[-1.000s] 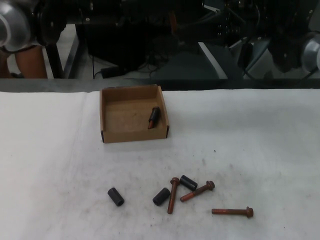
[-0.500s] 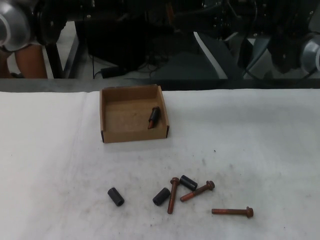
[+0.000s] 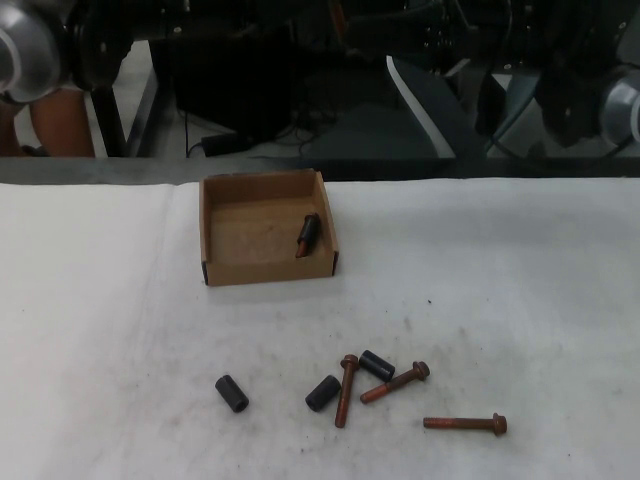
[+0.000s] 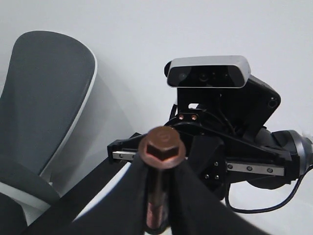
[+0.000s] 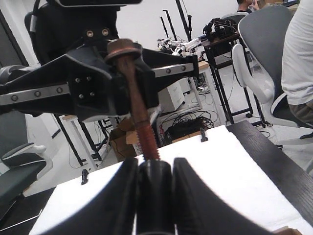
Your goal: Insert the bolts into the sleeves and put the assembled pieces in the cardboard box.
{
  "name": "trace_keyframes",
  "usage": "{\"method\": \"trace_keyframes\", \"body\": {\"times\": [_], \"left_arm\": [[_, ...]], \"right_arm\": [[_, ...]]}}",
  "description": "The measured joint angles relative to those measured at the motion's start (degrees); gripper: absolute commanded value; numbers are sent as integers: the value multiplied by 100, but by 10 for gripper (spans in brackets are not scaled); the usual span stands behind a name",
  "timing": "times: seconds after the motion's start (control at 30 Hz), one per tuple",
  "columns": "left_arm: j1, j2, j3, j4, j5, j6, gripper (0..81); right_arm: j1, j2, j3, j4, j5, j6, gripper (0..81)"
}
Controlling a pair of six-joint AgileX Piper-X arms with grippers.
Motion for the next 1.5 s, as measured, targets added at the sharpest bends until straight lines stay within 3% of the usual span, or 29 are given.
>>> {"method": "trace_keyframes", "body": {"times": [0.67, 0.83, 1.5], "left_arm": [[-24, 10, 48, -907, 144, -984, 6], [-212, 10, 58, -907, 762, -1226, 6], [-87, 10, 65, -731, 939, -1165, 6]], "right_arm": [[325, -32, -77, 0, 14, 186, 2], [294, -32, -86, 41, 736, 186, 2], [212, -32, -86, 362, 771, 70, 2]]}}
